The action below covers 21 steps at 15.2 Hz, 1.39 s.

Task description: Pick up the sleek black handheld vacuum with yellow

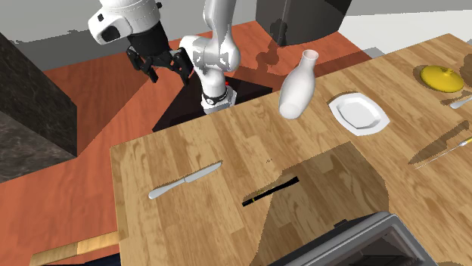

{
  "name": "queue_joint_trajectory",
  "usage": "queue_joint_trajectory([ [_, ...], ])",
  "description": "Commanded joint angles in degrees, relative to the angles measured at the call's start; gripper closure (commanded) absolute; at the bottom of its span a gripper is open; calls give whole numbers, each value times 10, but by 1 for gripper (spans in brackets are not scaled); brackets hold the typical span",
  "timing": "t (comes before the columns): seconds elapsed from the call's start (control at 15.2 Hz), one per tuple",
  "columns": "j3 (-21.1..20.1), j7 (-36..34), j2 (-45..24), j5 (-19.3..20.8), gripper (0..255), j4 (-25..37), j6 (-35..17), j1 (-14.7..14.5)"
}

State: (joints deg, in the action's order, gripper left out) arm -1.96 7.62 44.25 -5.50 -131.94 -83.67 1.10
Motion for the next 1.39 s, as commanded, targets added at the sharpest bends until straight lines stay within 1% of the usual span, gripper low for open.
queue_joint_trajectory([
  [0.0, 0, 0, 0, 0, 0, 0, 0, 0],
  [0.33, -78, -134, 13, -60, 0, -39, -38, 4],
  [0.66, -161, -267, -4, -117, 0, -52, -86, 9],
  [0.99, -248, -398, -53, -160, 0, -39, -145, 23],
  [1.19, -303, -477, -95, -174, 0, -20, -183, 39],
  [1.32, -340, -532, -129, -177, 0, -3, -209, 54],
])
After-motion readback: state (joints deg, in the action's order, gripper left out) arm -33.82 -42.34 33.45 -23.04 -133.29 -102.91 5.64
